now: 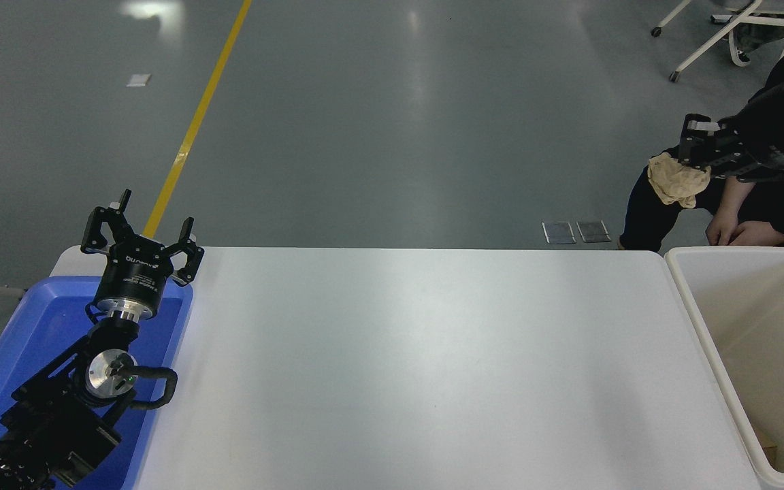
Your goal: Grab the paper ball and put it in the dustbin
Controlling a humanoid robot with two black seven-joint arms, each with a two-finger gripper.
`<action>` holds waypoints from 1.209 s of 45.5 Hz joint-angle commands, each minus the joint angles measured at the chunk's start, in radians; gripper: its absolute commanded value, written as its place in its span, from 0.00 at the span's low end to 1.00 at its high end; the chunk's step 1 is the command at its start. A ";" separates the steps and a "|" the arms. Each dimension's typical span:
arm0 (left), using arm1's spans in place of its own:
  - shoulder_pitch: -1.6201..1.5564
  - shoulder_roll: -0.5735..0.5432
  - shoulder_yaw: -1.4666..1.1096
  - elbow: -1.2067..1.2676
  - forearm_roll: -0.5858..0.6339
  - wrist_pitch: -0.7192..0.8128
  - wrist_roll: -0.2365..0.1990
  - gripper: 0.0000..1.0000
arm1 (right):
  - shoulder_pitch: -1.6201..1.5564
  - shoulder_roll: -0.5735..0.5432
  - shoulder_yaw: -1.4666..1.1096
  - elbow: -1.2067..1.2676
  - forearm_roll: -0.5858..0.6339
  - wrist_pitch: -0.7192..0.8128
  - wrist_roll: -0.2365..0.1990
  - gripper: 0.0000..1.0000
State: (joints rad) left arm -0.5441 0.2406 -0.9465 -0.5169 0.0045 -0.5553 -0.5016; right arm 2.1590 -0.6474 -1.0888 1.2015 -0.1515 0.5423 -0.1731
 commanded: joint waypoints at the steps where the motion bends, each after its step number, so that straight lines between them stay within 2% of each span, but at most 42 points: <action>1: 0.001 -0.001 0.000 0.000 0.000 0.000 0.000 0.98 | -0.020 -0.015 -0.002 -0.032 -0.057 -0.005 -0.003 0.00; 20: 0.001 0.000 0.000 0.000 0.000 0.000 0.000 0.98 | -0.502 -0.017 0.023 -0.509 -0.030 -0.221 -0.006 0.00; 30: 0.001 0.000 0.000 0.000 0.000 0.000 0.000 0.98 | -0.743 -0.012 0.032 -0.649 0.141 -0.381 -0.006 0.00; 38: 0.000 0.000 0.000 0.000 0.000 0.000 0.000 0.98 | -0.933 0.000 0.044 -0.767 0.214 -0.464 -0.006 0.00; 44: 0.000 0.000 0.000 0.000 0.000 0.000 0.000 0.98 | -1.071 0.017 0.133 -0.804 0.267 -0.534 -0.006 0.00; 55: 0.001 0.000 0.000 0.000 0.000 0.000 0.000 0.98 | -1.317 0.094 0.369 -0.950 0.270 -0.617 -0.005 0.00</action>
State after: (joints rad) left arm -0.5443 0.2409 -0.9465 -0.5170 0.0045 -0.5551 -0.5016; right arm 1.0793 -0.6153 -0.9025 0.3939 0.0862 0.0122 -0.1792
